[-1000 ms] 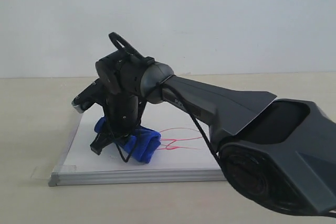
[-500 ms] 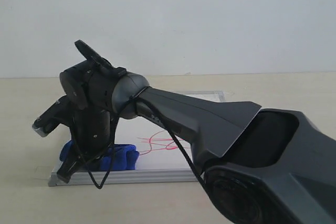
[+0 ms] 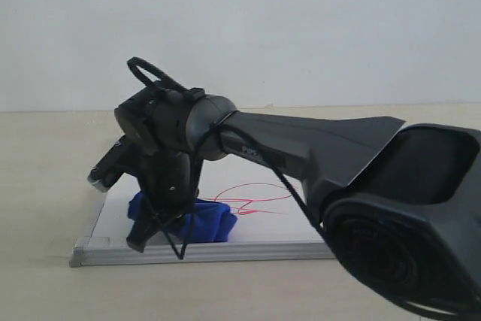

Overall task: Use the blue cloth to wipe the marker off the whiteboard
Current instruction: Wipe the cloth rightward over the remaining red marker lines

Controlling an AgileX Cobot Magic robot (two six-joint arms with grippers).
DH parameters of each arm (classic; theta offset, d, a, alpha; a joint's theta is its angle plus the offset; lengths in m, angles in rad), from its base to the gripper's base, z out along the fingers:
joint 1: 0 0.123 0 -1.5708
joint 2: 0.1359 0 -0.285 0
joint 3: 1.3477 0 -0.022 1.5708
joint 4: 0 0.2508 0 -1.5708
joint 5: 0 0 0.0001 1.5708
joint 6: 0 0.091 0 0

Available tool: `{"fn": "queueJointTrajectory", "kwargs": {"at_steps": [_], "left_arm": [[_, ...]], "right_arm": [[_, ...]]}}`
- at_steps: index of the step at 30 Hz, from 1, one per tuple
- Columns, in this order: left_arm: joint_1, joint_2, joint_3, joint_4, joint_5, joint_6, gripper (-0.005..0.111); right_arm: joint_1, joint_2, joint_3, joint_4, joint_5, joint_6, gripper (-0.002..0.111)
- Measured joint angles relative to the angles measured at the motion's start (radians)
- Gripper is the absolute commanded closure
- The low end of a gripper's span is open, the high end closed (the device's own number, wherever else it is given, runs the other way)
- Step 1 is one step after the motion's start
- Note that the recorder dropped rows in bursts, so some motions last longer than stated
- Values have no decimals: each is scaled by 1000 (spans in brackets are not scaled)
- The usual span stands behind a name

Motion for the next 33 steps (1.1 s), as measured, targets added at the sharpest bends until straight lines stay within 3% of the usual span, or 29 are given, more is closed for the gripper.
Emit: {"fn": "queueJointTrajectory", "kwargs": {"at_steps": [8, 21, 33], "left_arm": [[0, 0, 0, 0, 0, 0, 103], [0, 0, 0, 0, 0, 0, 103], [0, 0, 0, 0, 0, 0, 103]], "right_arm": [[-36, -26, 43, -29, 27, 17, 108], [16, -26, 47, -53, 35, 17, 108], [18, -26, 48, -31, -69, 39, 108]]}}
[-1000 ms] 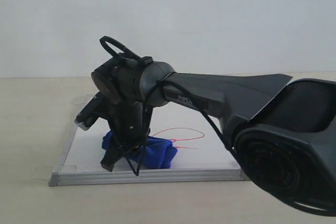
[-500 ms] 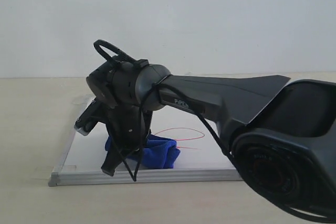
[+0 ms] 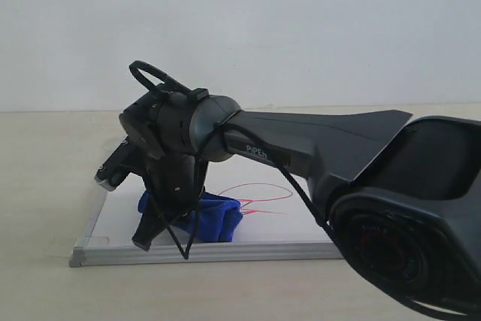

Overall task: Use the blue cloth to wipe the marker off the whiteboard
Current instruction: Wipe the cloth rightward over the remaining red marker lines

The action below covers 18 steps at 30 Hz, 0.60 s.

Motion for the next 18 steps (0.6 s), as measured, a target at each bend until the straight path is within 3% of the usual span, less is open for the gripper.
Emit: {"fn": "queueJointTrajectory", "kwargs": {"at_steps": [5, 13, 15, 18], "left_arm": [[0, 0, 0, 0, 0, 0, 103], [0, 0, 0, 0, 0, 0, 103], [0, 0, 0, 0, 0, 0, 103], [0, 0, 0, 0, 0, 0, 103]], "right_arm": [[-21, 0, 2, -5, -23, 32, 108], [-194, 3, 2, -16, -80, 309, 108], [-189, 3, 4, 57, -93, 288, 108], [-151, 3, 4, 197, -131, 100, 108]]}}
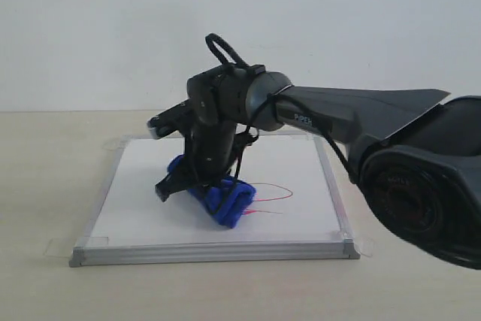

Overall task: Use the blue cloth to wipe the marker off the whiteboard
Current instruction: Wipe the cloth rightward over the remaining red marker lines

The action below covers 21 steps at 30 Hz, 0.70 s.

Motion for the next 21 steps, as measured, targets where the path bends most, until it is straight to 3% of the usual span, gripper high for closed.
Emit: {"fn": "queueJointTrajectory", "kwargs": {"at_steps": [4, 13, 21], "left_arm": [[0, 0, 0, 0, 0, 0, 103], [0, 0, 0, 0, 0, 0, 103], [0, 0, 0, 0, 0, 0, 103]], "right_arm": [[76, 0, 0, 55, -9, -203, 108], [32, 0, 0, -327, 180, 92, 108], [-17, 0, 2, -338, 264, 59, 108]]}}
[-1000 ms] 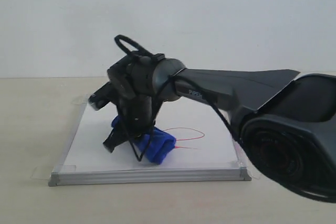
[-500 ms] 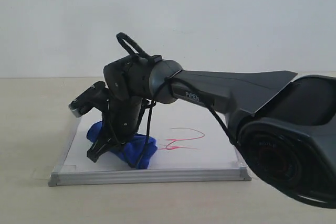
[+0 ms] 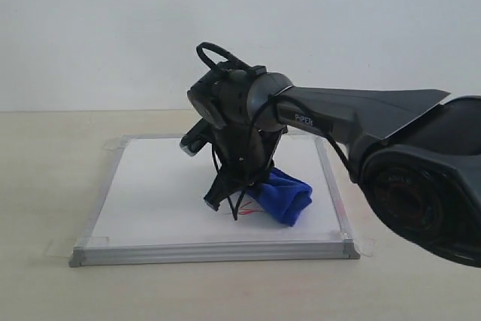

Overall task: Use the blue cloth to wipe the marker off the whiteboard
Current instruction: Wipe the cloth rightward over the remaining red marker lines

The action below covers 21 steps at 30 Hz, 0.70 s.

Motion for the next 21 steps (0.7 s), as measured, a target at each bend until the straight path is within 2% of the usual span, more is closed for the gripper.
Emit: {"fn": "queueJointTrajectory", "kwargs": {"at_steps": [7, 12, 17, 21], "left_arm": [[0, 0, 0, 0, 0, 0, 103], [0, 0, 0, 0, 0, 0, 103], [0, 0, 0, 0, 0, 0, 103], [0, 0, 0, 0, 0, 0, 103]], "right_arm": [[62, -2, -3, 120, 19, -270, 108], [118, -6, -6, 152, 21, -391, 108], [133, -9, -6, 167, 21, -434, 108], [129, -9, -6, 113, 21, -358, 108]]}}
